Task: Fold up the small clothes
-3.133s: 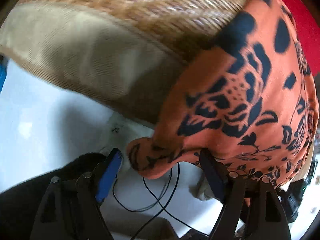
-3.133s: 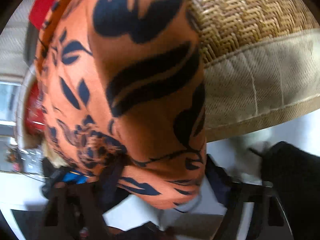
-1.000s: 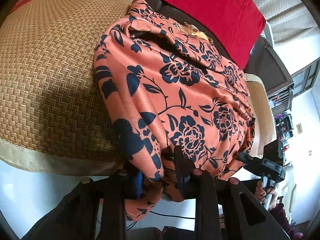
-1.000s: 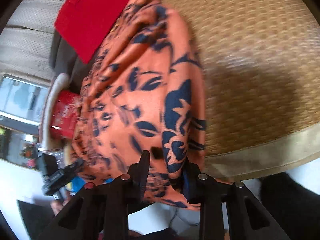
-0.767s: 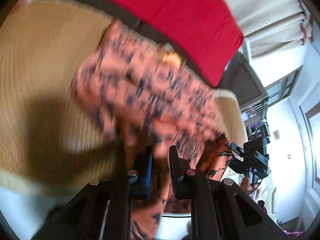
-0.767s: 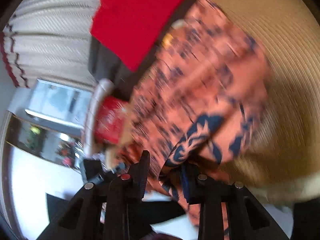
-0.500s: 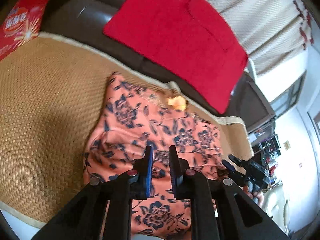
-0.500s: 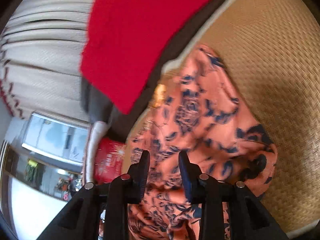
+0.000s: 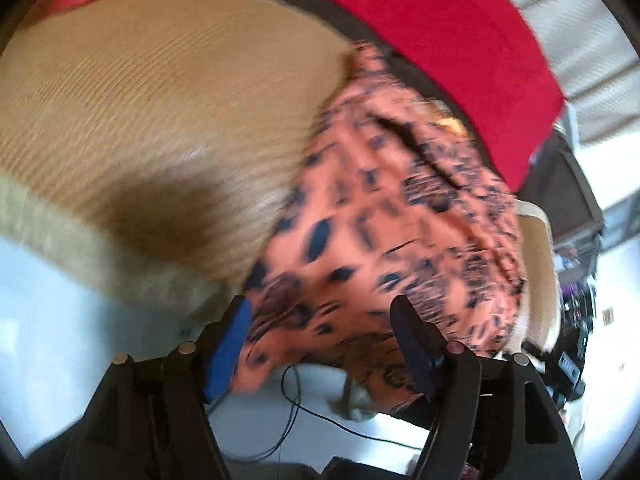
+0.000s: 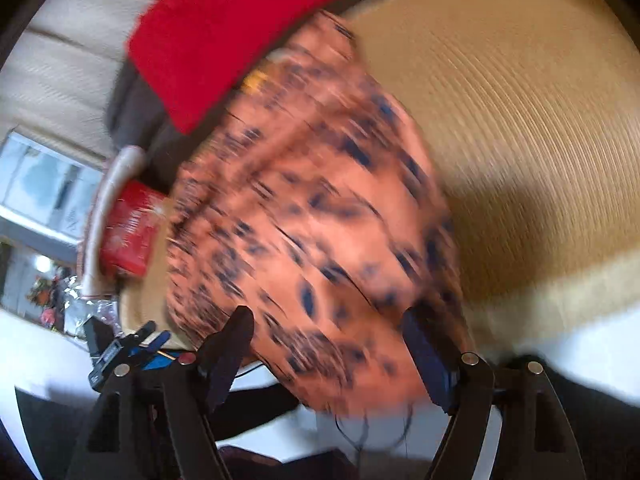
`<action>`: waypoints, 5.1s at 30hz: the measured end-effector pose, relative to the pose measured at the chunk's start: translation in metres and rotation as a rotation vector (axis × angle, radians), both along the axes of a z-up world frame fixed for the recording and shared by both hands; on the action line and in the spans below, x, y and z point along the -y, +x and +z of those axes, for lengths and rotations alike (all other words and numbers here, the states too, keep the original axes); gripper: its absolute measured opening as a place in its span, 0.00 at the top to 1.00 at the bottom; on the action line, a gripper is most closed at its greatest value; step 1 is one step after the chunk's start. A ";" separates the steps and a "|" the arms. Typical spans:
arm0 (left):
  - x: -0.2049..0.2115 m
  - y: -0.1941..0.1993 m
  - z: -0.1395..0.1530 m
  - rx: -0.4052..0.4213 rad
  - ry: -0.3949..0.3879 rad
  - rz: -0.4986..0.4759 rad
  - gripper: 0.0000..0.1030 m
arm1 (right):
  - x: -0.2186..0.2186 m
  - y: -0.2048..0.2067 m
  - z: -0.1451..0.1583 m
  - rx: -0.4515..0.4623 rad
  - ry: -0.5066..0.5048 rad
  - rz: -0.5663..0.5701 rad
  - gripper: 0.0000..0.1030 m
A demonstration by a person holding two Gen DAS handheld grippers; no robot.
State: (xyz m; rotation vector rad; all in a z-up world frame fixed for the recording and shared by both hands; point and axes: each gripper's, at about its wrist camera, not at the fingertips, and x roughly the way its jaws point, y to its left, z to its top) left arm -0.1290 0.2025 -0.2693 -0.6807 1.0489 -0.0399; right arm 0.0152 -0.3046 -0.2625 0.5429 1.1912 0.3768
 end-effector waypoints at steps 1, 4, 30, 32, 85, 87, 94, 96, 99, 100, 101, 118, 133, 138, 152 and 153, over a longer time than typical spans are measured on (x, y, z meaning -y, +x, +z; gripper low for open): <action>-0.003 -0.002 -0.008 -0.029 -0.002 0.020 0.23 | 0.007 -0.008 -0.014 -0.039 -0.014 -0.028 0.23; -0.006 -0.010 -0.042 -0.140 -0.013 0.046 0.22 | 0.009 -0.018 -0.047 -0.129 -0.056 -0.027 0.23; 0.057 0.037 -0.045 0.056 0.033 -0.151 0.39 | 0.022 0.033 -0.038 0.066 0.178 0.230 0.54; 0.080 0.043 -0.048 0.072 0.011 -0.183 0.46 | 0.010 0.039 -0.037 0.059 0.185 0.245 0.54; 0.205 0.228 0.129 0.472 -0.200 -0.251 0.88 | -0.053 0.119 0.049 0.183 0.680 0.044 0.91; 0.168 0.223 0.137 0.488 -0.181 -0.213 0.88 | -0.045 0.149 0.055 0.221 0.713 -0.026 0.91; 0.112 0.331 0.071 0.312 -0.267 0.070 0.61 | 0.010 0.247 0.011 0.148 0.788 -0.372 0.71; 0.102 0.333 0.051 0.334 -0.326 0.159 0.43 | 0.036 0.259 0.001 0.132 0.763 -0.466 0.44; 0.096 0.343 0.034 0.279 -0.407 0.245 0.33 | 0.060 0.258 0.004 0.209 0.779 -0.561 0.28; 0.095 0.346 0.036 0.281 -0.432 0.248 0.33 | 0.062 0.259 0.010 0.228 0.757 -0.547 0.28; 0.095 0.347 0.042 0.304 -0.426 0.249 0.33 | 0.060 0.259 0.019 0.254 0.725 -0.528 0.28; 0.085 0.285 0.104 0.527 -0.254 0.328 0.17 | -0.074 0.239 0.045 0.239 0.349 0.013 0.36; 0.116 0.359 0.077 0.178 -0.143 -0.081 0.18 | -0.110 0.285 0.011 0.181 0.044 -0.011 0.70; 0.111 0.375 0.091 0.300 -0.153 -0.029 0.18 | -0.092 0.301 0.023 0.261 0.123 -0.094 0.70; 0.078 0.426 0.090 0.304 -0.183 0.073 0.17 | -0.065 0.355 0.021 0.261 0.161 -0.242 0.70; 0.081 0.427 0.094 0.303 -0.161 0.054 0.17 | -0.065 0.357 0.023 0.265 0.157 -0.242 0.70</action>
